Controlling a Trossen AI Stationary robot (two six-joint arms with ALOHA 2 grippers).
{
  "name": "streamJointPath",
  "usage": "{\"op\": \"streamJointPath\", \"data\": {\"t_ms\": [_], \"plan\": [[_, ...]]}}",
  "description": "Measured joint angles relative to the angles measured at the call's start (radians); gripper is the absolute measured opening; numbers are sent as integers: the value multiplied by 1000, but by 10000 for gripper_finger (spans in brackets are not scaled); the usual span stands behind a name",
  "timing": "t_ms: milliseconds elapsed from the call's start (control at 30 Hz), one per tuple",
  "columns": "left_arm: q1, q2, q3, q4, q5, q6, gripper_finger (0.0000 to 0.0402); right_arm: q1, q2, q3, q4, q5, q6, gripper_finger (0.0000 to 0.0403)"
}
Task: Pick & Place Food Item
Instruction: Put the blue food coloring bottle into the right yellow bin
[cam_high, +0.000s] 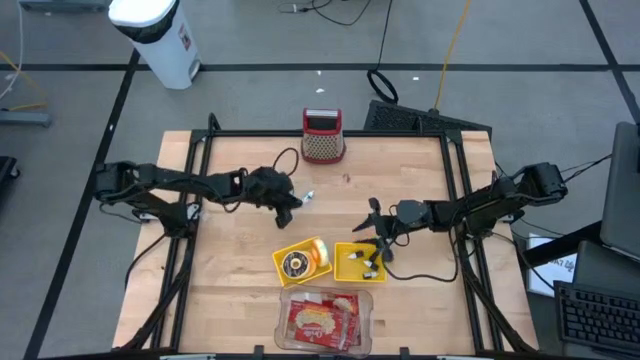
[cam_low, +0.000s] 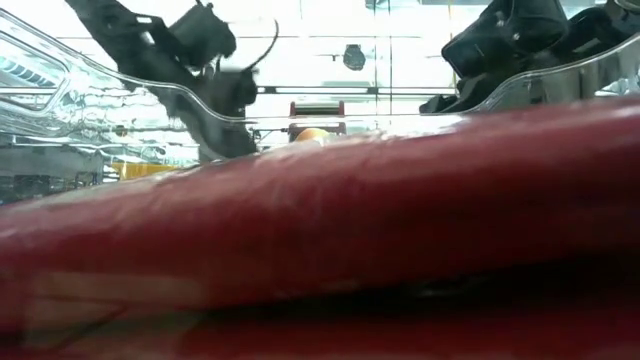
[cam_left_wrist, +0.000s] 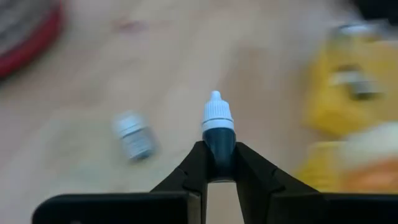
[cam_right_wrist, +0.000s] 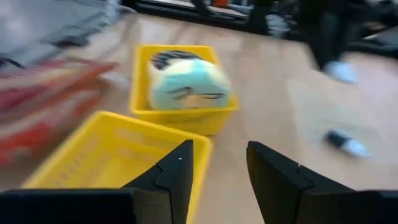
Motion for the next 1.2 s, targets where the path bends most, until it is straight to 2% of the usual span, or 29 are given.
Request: {"op": "streamJointPath", "data": {"t_ms": [100, 200, 333, 433, 633, 700, 800, 967, 1200], "plan": [[-55, -1, 0, 114, 97, -12, 51, 0, 0, 0, 1, 88, -96, 141], [-111, -1, 0, 234, 141, -30, 55, 3, 0, 1, 18, 206, -249, 150], [-174, -1, 1, 355, 146, -64, 51, 21, 0, 14, 45, 321, -465, 177], [-199, 7, 2, 393, 90, -136, 50, 30, 0, 56, 51, 362, -564, 203], [-210, 44, 2, 415, 78, -267, 55, 31, 45, 164, 52, 354, -662, 242], [-210, 64, 2, 430, 81, -306, 56, 31, 78, 200, 56, 303, -682, 244], [-210, 84, 2, 470, 100, -355, 52, 33, 131, 241, 66, 226, -688, 238], [-210, 101, 3, 517, 147, -393, 50, 35, 173, 270, 101, 171, -713, 224], [-210, 100, 3, 542, 156, -393, 50, 36, 173, 269, 136, 140, -704, 203]]}}
